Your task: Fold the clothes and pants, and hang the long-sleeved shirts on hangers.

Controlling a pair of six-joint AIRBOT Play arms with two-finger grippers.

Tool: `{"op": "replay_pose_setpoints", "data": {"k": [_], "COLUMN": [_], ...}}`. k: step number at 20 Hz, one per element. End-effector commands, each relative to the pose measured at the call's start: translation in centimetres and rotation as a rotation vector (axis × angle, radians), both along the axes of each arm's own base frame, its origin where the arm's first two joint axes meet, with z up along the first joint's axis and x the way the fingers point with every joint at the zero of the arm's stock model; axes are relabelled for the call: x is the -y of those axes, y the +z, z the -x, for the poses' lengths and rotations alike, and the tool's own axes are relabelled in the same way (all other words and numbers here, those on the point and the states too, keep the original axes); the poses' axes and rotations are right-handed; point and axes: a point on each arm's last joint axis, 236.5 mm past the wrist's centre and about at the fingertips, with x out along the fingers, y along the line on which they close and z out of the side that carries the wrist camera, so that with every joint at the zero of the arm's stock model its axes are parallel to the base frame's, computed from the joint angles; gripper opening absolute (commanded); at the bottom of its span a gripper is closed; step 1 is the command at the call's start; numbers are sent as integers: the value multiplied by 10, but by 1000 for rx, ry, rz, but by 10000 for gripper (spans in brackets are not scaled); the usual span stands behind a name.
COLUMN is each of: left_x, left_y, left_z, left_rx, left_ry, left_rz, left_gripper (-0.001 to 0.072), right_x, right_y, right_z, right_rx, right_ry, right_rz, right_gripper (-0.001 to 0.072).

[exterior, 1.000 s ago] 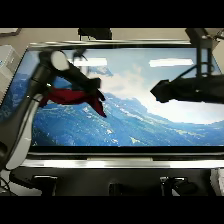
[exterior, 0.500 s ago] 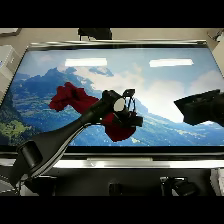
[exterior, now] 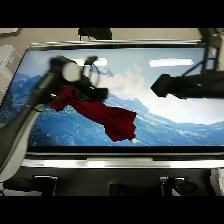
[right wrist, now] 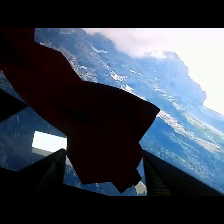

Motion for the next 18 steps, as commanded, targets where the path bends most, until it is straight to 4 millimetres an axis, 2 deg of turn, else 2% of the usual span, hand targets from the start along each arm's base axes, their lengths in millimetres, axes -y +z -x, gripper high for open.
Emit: {"op": "replay_pose_setpoints", "data": {"k": [1,3,4,6,7,9,11,13,18], "left_x": [-111,-162,-185,-219,-231,-242,-252,-258,-258], "left_y": [51,72,79,87,90,92,92,91,85], "left_z": [-13,-15,-16,-17,-17,-18,-19,-20,-22], "left_rx": [65,99,111,121,121,113,112,110,95], "left_ry": [120,204,251,333,364,398,424,439,440], "left_rz": [-49,-54,-56,-49,-36,4,7,7,5], "left_gripper": [410,410,410,410,411,410,410,411,414], "right_x": [-24,-23,-11,15,21,17,8,7,12], "right_y": [-46,-60,-73,-128,-157,-209,-245,-268,-297], "right_z": [-40,-60,-76,-88,-88,-75,-66,-64,-81], "right_rx": [-138,-167,-171,-251,-310,-427,-500,-524,-488], "right_ry": [168,280,280,267,244,244,241,238,200], "right_rz": [-119,-288,-343,-347,-377,-436,-499,-510,-478], "right_gripper": [559,558,558,557,557,553,553,553,554]}}
